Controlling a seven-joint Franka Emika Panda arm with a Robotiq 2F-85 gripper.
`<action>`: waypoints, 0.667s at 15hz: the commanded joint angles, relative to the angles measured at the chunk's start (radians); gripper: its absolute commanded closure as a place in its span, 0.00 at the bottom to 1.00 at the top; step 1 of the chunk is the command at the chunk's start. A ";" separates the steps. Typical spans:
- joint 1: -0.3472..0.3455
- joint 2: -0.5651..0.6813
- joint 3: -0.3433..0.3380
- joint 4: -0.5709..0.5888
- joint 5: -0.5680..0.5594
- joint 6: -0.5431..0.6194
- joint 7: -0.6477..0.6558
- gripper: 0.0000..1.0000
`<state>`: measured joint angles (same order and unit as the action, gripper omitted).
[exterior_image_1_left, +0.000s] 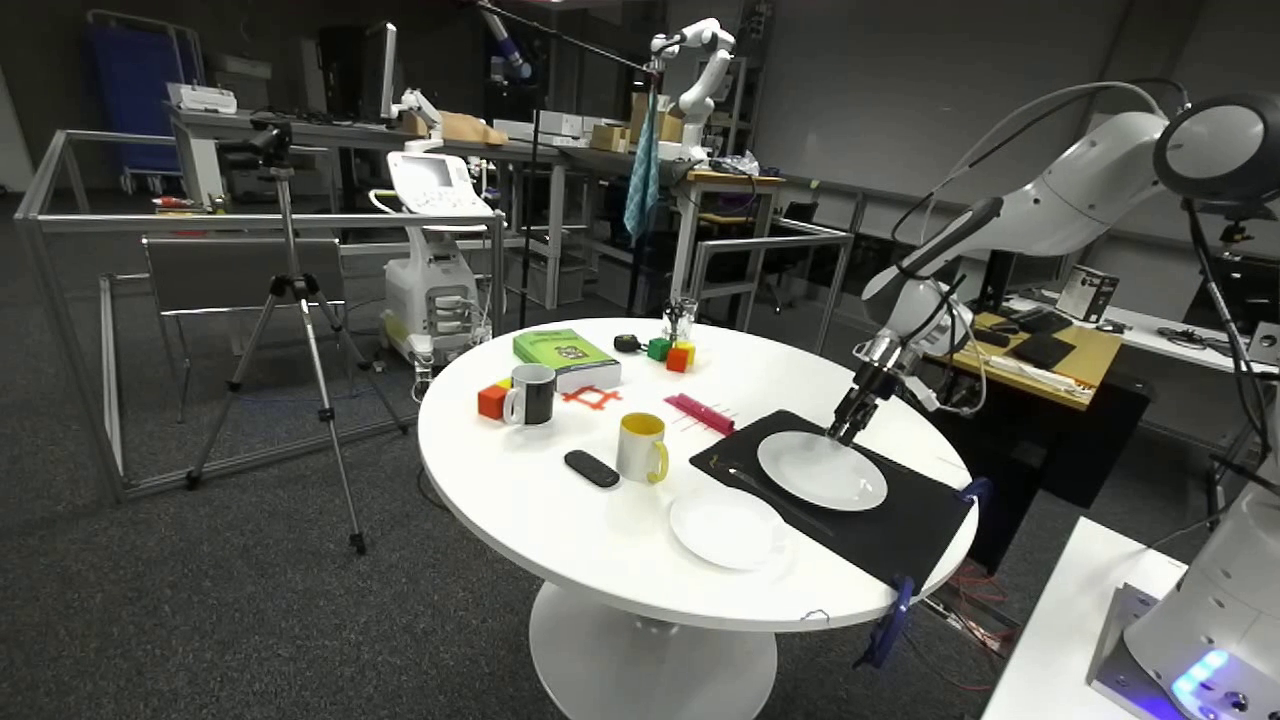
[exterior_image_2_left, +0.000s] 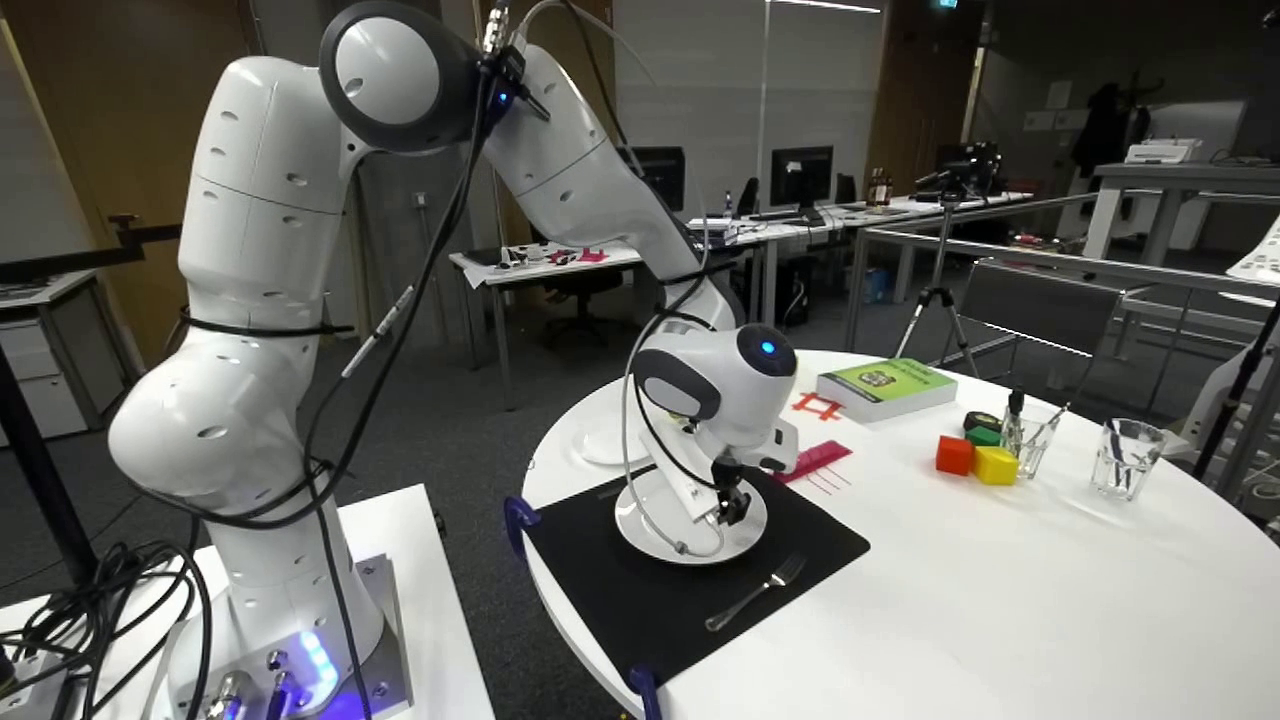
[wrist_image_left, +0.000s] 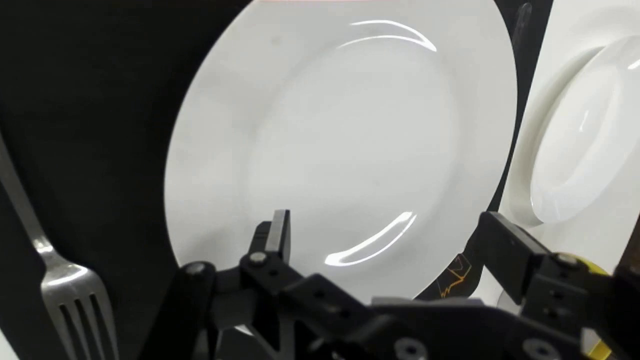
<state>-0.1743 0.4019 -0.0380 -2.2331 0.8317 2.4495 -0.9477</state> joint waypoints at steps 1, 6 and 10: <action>0.040 -0.103 0.045 -0.127 0.004 0.133 0.017 0.00; 0.071 -0.156 0.107 -0.211 0.013 0.266 0.034 0.00; 0.079 -0.110 0.098 -0.174 0.003 0.246 0.027 0.00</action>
<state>-0.0954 0.2917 0.0603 -2.4075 0.8348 2.6951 -0.9205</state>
